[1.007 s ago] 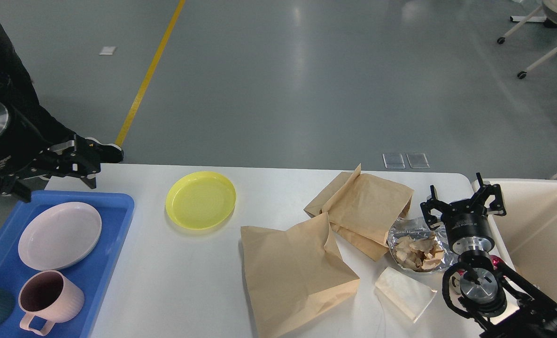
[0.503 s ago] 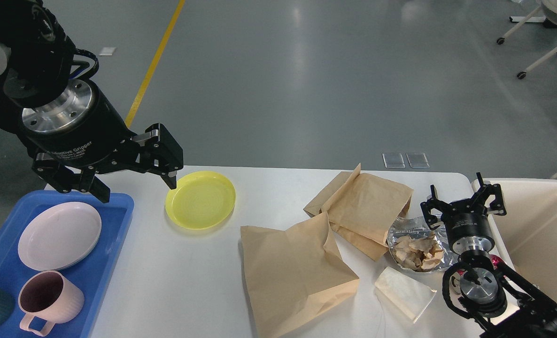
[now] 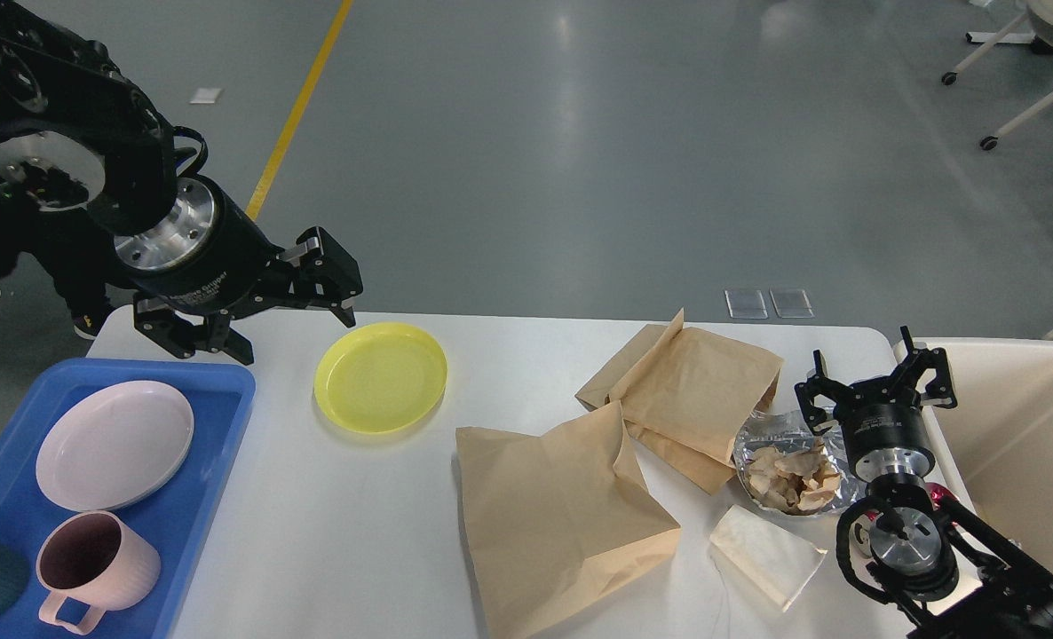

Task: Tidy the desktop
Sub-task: 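Move the left gripper toward the yellow plate's edge, then grasp the yellow plate's edge with the left gripper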

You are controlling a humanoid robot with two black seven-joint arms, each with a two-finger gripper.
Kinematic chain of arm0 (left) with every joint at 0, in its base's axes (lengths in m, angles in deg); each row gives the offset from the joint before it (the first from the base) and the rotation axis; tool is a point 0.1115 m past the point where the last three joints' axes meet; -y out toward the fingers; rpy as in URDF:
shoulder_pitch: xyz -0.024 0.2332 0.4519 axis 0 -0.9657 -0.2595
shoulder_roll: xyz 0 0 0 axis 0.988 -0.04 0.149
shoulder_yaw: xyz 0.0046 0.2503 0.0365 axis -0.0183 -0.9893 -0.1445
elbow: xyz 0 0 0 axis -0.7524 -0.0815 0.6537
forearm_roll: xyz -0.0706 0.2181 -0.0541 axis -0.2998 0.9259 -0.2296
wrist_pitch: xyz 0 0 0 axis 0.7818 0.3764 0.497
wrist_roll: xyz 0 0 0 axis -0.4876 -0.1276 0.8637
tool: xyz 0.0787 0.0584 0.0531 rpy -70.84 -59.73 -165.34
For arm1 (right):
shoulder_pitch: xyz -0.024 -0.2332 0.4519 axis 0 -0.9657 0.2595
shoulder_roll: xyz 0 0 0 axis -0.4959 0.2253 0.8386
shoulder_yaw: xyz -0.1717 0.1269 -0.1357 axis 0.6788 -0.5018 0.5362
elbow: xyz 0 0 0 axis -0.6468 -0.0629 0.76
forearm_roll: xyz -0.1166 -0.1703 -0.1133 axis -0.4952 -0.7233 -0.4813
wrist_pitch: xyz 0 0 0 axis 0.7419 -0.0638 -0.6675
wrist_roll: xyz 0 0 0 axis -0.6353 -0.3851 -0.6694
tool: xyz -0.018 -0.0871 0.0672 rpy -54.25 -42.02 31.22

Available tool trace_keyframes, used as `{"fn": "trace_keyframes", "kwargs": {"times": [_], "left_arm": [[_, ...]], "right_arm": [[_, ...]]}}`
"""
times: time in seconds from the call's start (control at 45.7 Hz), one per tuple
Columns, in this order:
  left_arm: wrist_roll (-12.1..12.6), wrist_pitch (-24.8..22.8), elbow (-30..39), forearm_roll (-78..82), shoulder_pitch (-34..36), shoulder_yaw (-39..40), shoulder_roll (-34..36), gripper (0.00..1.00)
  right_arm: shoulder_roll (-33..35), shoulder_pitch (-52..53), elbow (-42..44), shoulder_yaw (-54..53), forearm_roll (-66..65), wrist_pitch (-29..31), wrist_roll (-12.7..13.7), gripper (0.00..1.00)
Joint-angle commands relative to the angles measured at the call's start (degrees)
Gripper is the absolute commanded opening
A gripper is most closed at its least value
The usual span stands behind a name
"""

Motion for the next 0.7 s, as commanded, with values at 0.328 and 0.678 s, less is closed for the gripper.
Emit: {"fn": "trace_keyframes", "kwargs": {"times": [0.328,0.678], "left_arm": [[0.0,29.4,-9.7,-24.6,-32.2,7.5,4.2,0.96],[1.0,37.3,-31.2,-17.3,-54.1,22.8,5.0,0.96]], "right_arm": [[0.0,0.0,-0.1,0.0,0.0,0.0,0.0,1.0],[0.0,0.0,-0.1,0.0,0.0,0.0,0.0,1.0]]}}
